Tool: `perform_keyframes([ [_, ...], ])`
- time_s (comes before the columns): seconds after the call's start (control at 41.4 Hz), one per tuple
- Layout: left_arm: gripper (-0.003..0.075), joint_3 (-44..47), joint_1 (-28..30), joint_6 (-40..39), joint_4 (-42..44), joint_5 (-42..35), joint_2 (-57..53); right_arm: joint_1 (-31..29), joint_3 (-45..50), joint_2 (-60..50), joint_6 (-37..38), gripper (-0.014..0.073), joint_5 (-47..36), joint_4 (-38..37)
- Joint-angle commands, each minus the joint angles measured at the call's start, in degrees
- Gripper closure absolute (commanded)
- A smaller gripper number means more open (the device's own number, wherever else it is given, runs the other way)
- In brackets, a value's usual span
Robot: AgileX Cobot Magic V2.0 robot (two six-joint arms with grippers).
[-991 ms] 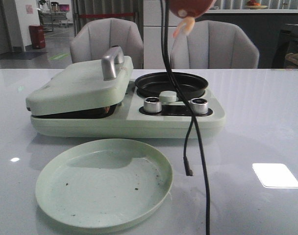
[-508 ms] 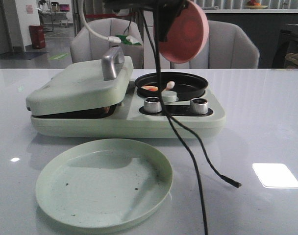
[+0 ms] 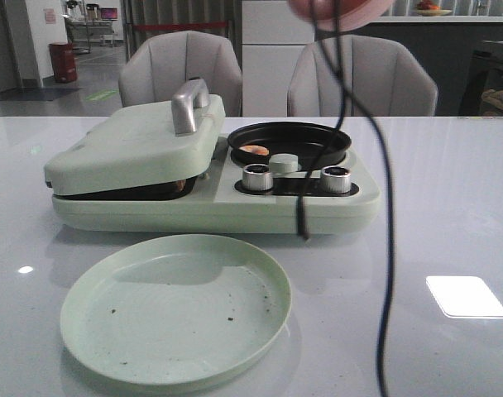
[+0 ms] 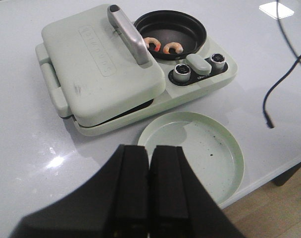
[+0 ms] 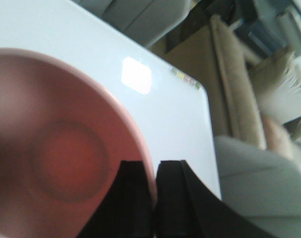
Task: Make breakfast with bread and shrimp
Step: 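Lift the pink bowl with the right gripper and tip shrimp into the pan, then set the empty pink bowl back on the table with the right gripper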
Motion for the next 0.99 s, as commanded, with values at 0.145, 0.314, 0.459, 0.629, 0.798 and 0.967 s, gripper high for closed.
perform_keyframes([
  [0.145,0.0619,-1.50,-0.57,0.10,-2.40,-3.50,0.03,-12.99,18.44,-17.01,0.33,0.0544,-2.11,12.71],
  [0.314,0.0619,-1.50,-0.57,0.10,-2.40,-3.50,0.03,-23.91,35.20,-24.67,-3.75,0.0544,-11.79,28.08],
  [0.459,0.0619,-1.50,-0.57,0.10,-2.40,-3.50,0.03,-33.38,45.22,-26.20,-10.28,0.0544,-20.16,42.19],
  [0.629,0.0619,-1.50,-0.57,0.10,-2.40,-3.50,0.03,-39.77,54.95,-24.79,-14.23,0.0544,-30.36,48.71],
  [0.798,0.0619,-1.50,-0.57,0.10,-2.40,-3.50,0.03,-40.33,56.89,-19.75,-14.23,0.0544,-35.26,48.78],
  [0.967,0.0619,-1.50,-0.57,0.10,-2.40,-3.50,0.03,-40.33,56.89,-15.82,-14.23,0.0542,-36.88,48.78],
])
